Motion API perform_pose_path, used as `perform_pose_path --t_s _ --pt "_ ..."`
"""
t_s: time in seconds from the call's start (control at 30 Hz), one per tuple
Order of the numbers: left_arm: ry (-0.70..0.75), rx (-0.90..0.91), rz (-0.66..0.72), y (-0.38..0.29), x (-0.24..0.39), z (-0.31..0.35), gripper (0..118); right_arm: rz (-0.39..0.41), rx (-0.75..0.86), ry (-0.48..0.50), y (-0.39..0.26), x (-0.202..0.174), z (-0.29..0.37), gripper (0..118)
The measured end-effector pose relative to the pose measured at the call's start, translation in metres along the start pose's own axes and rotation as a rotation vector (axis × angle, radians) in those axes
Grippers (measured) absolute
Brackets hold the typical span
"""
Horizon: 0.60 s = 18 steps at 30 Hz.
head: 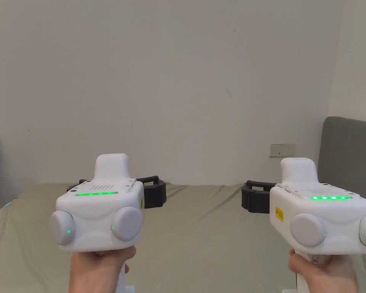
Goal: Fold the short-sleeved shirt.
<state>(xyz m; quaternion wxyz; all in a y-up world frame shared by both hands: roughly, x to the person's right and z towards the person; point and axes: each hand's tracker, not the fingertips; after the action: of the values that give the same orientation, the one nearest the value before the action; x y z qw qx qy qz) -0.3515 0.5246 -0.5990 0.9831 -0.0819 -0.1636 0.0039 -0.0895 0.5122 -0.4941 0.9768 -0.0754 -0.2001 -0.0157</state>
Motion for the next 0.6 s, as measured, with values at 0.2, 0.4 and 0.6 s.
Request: perform_pose_path --t_s 0.2,0.4,0.6 --pt "-0.018 -0.003 0.063 -0.005 -0.008 0.005 0 -0.008 0.022 -0.001 -0.005 -0.001 0.0 0" --pt "0.003 -0.045 0.085 -0.025 -0.039 0.003 0 -0.04 -0.04 0.021 -0.024 0.004 -0.012 0" --pt "-0.024 -0.206 0.139 -0.036 -0.047 -0.004 0 -0.038 -0.191 0.066 -0.078 -0.001 -0.017 0"
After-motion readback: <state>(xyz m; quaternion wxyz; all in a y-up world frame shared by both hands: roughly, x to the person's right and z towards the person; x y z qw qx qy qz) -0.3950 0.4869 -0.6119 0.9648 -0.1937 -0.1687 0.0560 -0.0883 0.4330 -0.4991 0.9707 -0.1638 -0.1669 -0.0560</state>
